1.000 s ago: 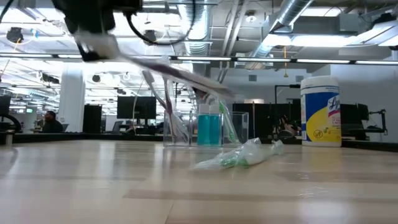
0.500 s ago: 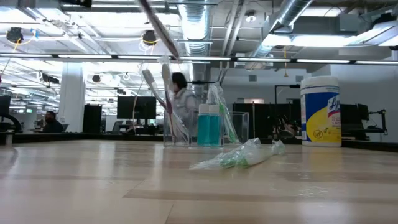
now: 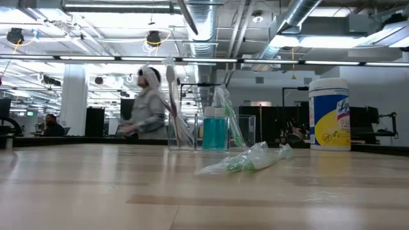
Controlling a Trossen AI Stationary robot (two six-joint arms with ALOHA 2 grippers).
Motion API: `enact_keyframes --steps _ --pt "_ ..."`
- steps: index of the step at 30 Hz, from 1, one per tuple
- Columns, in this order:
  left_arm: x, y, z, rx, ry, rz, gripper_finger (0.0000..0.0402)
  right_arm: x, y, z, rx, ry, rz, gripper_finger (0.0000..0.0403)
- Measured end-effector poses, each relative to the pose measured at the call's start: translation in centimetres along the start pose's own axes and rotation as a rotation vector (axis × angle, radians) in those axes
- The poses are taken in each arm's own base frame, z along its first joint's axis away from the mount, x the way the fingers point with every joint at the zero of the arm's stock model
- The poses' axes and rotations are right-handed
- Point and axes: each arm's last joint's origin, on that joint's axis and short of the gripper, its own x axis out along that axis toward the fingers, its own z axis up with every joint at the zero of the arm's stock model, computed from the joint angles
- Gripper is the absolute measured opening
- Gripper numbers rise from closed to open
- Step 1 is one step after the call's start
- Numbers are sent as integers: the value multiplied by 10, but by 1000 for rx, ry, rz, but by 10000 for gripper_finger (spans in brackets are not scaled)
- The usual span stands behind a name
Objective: Pick & Place toothbrushing station
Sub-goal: Put the purple toothbrush into the transparent organizer
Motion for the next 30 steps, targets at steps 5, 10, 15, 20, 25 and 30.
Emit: enact_keyframes --steps 5,10,15,20,25,30 --pt "2 9 18 -39 -122 58 0 0 -1 0 16 -8 -27 111" --pt "5 19 32 -165 -106 56 0 0 -1 0 18 -8 -25 128" --pt "9 28 41 -300 -16 30 0 3 3 -1 19 -6 -7 141" --pt "9 34 50 -424 25 14 0 7 9 -2 -29 -8 21 146" --pt "12 42 58 -516 56 21 0 10 13 0 -65 -27 41 145" --pt "23 58 66 -569 94 67 0 10 14 2 -108 -48 48 144"
